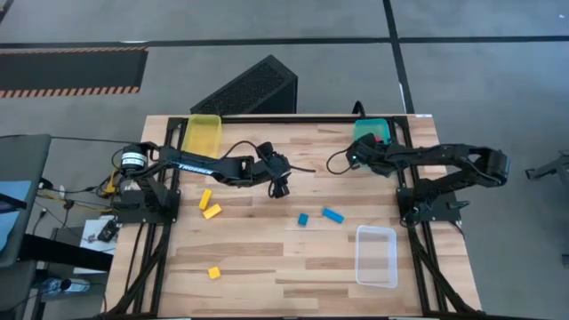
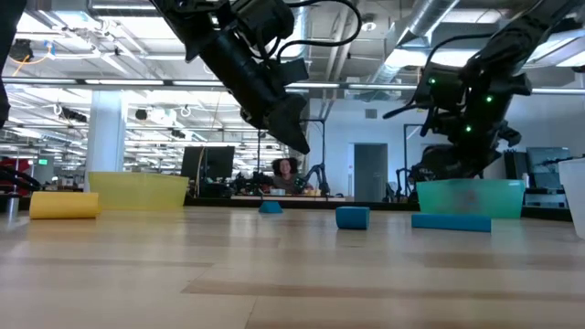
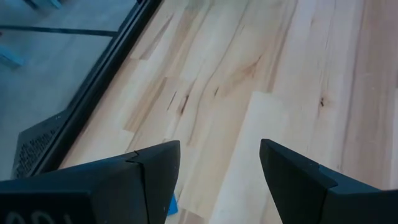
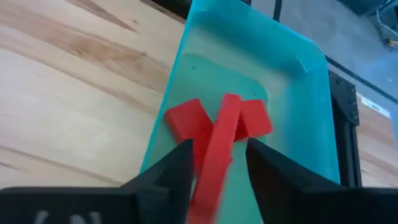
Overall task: Sort & place blocks by color
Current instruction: Put the red block into the light blue bin, then put the bottom right blue block into the yellow bin
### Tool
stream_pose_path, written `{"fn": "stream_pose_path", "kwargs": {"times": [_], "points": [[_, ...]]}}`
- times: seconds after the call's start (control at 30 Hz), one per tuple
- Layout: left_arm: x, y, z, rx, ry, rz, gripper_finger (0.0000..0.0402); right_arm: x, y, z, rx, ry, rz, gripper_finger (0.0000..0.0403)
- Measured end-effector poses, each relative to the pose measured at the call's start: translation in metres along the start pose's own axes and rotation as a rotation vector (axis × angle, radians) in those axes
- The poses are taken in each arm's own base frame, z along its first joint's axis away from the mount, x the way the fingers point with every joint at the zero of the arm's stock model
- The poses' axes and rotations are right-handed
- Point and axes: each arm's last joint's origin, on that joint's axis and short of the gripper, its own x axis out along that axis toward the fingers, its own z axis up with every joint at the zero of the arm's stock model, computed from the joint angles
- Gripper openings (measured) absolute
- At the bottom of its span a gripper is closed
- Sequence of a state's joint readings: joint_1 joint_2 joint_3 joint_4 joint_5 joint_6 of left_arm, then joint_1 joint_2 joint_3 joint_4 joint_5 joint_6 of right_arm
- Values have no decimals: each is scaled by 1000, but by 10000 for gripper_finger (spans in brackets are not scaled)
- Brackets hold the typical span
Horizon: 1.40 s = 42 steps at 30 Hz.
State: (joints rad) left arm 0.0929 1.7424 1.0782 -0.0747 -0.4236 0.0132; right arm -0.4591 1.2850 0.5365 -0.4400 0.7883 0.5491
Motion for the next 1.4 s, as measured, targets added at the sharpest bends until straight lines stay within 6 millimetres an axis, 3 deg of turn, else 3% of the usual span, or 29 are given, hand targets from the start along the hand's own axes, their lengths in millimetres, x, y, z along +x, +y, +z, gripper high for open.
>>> {"fn": "stream_pose_path", "kwargs": {"times": [0.17,0.3,0.6,0.77,0.93,1.13,1.4], "points": [[-1,-3,1,37,-19,-1,213,-4,-3,3,-17,-7,34,228],[0,-8,-5,81,-60,-7,213,-17,-3,5,-48,-19,170,249],[0,-9,1,78,-159,0,213,-84,-7,16,-4,-208,552,249],[-7,-20,5,91,-207,-27,213,-116,0,13,52,-313,733,249],[-30,-31,13,124,-268,-62,213,-132,20,3,8,-334,849,249],[-63,-40,12,138,-228,-106,213,-151,31,-30,-165,-166,1049,249],[-73,-50,7,80,-304,-62,213,-164,33,-69,-216,-5,1020,249]]}}
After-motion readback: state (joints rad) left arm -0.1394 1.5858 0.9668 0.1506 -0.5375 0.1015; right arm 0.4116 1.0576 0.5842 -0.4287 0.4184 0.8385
